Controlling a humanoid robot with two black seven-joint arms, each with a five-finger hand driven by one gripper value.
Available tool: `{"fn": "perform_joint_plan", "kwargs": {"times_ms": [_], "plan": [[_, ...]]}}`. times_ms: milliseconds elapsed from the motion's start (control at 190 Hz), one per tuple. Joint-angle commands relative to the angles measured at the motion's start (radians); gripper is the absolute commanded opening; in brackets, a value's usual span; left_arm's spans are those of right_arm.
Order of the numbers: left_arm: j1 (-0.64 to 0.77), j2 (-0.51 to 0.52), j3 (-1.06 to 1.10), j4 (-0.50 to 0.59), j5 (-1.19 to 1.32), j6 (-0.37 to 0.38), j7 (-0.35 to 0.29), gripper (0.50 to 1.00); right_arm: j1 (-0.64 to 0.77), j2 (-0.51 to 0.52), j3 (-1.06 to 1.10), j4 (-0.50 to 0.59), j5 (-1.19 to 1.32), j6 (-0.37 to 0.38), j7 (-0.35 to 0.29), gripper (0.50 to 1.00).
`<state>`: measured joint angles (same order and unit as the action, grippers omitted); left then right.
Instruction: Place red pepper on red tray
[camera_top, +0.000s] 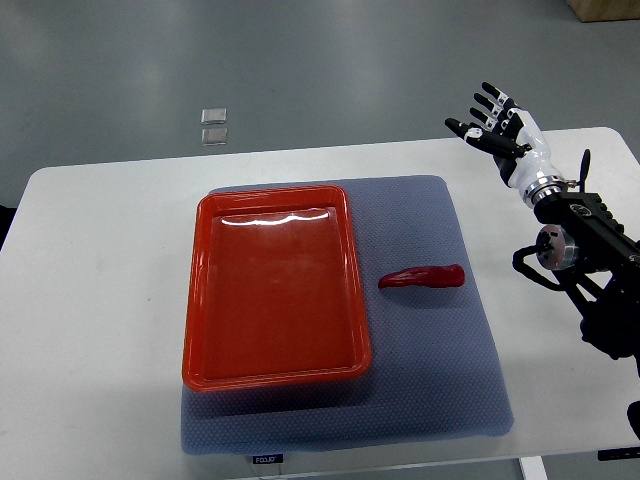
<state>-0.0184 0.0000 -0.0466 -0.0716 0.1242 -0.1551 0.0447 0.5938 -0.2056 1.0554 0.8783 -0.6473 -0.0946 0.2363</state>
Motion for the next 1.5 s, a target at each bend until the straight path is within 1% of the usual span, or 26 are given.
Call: {"fn": "perform_joint_plan", "kwargs": {"times_ms": [0, 1492], "plan": [[0.0, 0.0, -0.001, 0.0, 0.0, 0.0, 0.0, 1.0, 0.001, -0.002, 0.002, 0.001, 0.0, 0.001, 0.0, 0.926], [0.0, 0.0, -0.001, 0.001, -0.002, 0.0, 0.0, 1.0, -0.002, 0.0, 0.005, 0.001, 0.0, 0.006, 0.008, 0.924]]}}
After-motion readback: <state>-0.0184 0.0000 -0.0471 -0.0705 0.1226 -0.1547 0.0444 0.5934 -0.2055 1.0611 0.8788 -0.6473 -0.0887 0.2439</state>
